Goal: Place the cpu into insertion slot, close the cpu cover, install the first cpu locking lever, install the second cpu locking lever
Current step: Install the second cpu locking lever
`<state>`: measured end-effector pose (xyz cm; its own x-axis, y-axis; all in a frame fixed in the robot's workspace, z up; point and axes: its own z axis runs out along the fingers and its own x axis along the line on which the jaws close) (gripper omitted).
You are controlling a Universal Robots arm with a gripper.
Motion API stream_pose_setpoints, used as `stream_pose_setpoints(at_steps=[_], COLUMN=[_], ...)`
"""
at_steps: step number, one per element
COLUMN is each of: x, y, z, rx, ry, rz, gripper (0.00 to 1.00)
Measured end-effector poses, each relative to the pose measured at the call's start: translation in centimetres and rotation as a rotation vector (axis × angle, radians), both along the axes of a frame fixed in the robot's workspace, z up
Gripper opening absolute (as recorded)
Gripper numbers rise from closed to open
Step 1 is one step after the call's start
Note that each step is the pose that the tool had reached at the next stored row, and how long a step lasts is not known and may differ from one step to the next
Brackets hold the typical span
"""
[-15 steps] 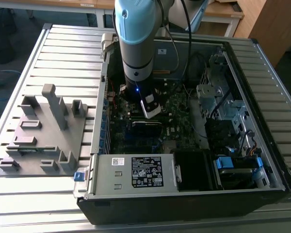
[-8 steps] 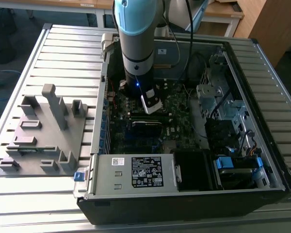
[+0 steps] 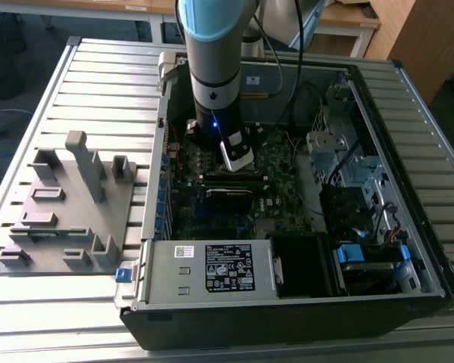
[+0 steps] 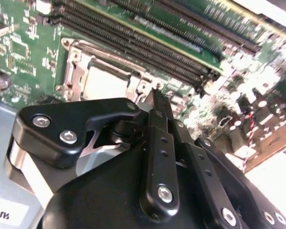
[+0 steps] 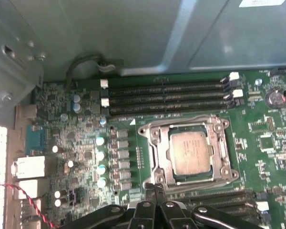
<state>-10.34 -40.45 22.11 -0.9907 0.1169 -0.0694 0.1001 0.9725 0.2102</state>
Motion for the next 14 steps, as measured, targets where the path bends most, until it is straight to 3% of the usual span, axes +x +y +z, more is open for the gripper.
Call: stream_pose_setpoints(at_steps=[1, 2, 8, 14], x=[0.00, 0.00, 0.02, 0.89], y=[0.06, 0.10, 0.12, 0.28], z=[-0.01, 0.00, 0.00, -0.01], rx=[-0.0149, -0.0229, -0.0238, -0.0306], ry=[-0.0003, -0.0002, -0.0003, 0.0007], rz=[0.000, 0.000, 0.000, 0.000], gripper=[0.10, 0.10, 0.10, 0.10])
